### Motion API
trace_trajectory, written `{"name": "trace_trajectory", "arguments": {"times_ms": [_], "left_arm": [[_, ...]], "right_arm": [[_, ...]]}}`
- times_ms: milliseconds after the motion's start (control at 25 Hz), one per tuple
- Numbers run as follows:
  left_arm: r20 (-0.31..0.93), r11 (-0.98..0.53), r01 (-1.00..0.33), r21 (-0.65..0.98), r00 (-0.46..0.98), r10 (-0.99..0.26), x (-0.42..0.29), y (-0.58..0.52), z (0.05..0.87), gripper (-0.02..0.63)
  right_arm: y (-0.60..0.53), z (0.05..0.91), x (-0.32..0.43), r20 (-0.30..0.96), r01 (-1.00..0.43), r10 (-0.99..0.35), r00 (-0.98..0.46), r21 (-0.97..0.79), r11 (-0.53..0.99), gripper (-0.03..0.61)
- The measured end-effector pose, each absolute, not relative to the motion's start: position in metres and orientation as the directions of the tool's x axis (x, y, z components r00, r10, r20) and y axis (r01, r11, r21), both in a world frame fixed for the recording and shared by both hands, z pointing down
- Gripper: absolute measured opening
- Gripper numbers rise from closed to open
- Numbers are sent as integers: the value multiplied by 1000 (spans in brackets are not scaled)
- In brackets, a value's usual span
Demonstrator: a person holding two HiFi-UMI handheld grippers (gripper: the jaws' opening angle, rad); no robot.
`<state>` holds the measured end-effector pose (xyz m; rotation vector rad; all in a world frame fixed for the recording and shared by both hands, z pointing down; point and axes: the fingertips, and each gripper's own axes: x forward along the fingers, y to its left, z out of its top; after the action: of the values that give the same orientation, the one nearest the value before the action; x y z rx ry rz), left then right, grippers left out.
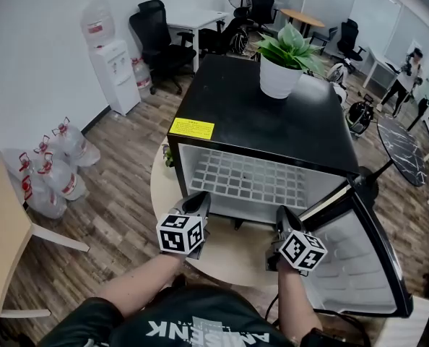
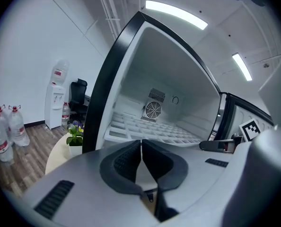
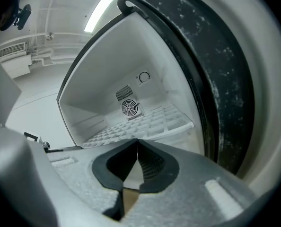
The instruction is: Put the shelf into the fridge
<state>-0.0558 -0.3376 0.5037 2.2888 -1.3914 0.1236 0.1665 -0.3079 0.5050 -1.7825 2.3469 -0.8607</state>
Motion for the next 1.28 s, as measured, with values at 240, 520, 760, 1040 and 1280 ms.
{"name": "trace_trajectory", "arguments": {"times_ms": [240,520,760,1040,1280], "left_arm": [[313,-383,-866,321,478,-820,-55,-345,503,11],[293,-401,-857,324,494,-819,-57,-338,498,11],[274,-403,-854,328,494,-825,-63,-333,484,11],[224,-437,-842,315,514,-828,-69,-320,464,11],[193,-486,-821,299,550,-812,-71,-311,453,11]], "right_arm": [[-315,505,167,262,-864,-909,-323,-474,171,9],[-319,508,168,255,-861,-909,-329,-478,177,8],[-340,504,169,254,-858,-911,-325,-485,171,8],[-345,503,172,248,-863,-914,-322,-473,175,9],[-330,493,164,250,-878,-911,-329,-435,197,9]]}}
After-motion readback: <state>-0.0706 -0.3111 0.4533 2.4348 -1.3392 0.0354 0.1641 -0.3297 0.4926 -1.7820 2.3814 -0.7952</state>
